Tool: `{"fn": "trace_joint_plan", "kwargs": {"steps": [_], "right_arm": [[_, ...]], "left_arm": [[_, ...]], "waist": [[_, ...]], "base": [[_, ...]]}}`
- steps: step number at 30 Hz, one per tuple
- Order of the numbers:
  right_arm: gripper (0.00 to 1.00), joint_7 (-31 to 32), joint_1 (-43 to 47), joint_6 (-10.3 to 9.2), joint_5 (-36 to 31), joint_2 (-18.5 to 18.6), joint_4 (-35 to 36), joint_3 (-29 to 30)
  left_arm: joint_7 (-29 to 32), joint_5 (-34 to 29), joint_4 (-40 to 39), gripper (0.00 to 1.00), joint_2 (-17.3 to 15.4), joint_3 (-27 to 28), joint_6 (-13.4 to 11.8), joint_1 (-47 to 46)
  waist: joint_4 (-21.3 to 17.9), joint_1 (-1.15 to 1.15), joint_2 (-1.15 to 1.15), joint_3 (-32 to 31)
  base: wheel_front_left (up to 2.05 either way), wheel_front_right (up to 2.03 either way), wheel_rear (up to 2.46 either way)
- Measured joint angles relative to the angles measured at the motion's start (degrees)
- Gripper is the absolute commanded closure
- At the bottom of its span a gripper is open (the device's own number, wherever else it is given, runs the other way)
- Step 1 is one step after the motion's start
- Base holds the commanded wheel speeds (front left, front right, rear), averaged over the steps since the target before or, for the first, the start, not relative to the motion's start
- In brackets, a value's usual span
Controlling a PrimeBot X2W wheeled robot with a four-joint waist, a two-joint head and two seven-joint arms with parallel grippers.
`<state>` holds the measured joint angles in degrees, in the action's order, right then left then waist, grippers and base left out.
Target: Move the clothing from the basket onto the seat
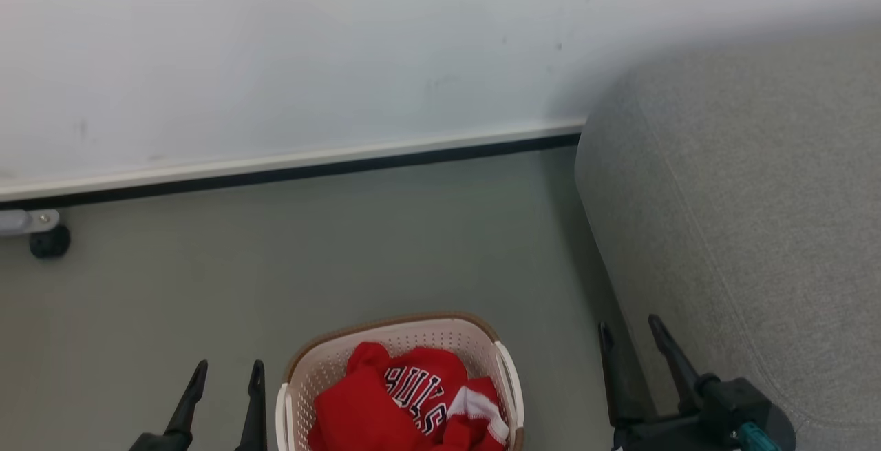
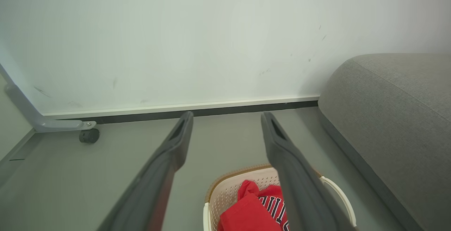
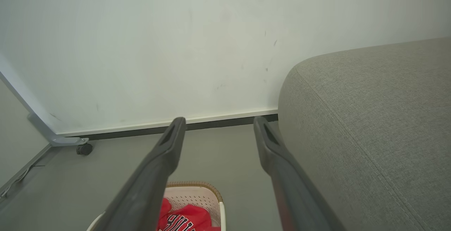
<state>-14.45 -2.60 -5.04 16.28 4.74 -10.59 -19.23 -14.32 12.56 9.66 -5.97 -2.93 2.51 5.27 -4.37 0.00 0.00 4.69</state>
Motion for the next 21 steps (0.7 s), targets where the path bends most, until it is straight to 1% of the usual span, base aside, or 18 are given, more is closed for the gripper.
{"fn": "trace_joint_plan", "kwargs": {"steps": [10, 13, 21], "right_arm": [[0.00, 0.0, -4.1, 0.00, -2.0, 0.1, 2.7, 1.6], [0.00, 0.0, -5.5, 0.00, -2.3, 0.2, 3.3, 2.0], [0.00, -0.1, -9.0, 0.00, -3.7, 0.1, 6.1, 2.4]], "left_arm": [[0.0, -2.4, 3.5, 0.00, 0.6, -3.6, 0.6, -5.9], [0.0, -3.2, 5.5, 0.00, 0.7, -5.1, 1.0, -8.8], [0.8, -4.3, 11.9, 0.00, 1.5, -7.5, 1.1, -15.9]], "waist": [[-1.4, 0.01, 0.00, 7.6], [-1.9, 0.01, 0.00, 10.1], [-3.2, 0.02, 0.01, 16.8]], "base": [[0.00, 0.00, 0.00], [0.00, 0.00, 0.00], [0.00, 0.00, 0.00]]}}
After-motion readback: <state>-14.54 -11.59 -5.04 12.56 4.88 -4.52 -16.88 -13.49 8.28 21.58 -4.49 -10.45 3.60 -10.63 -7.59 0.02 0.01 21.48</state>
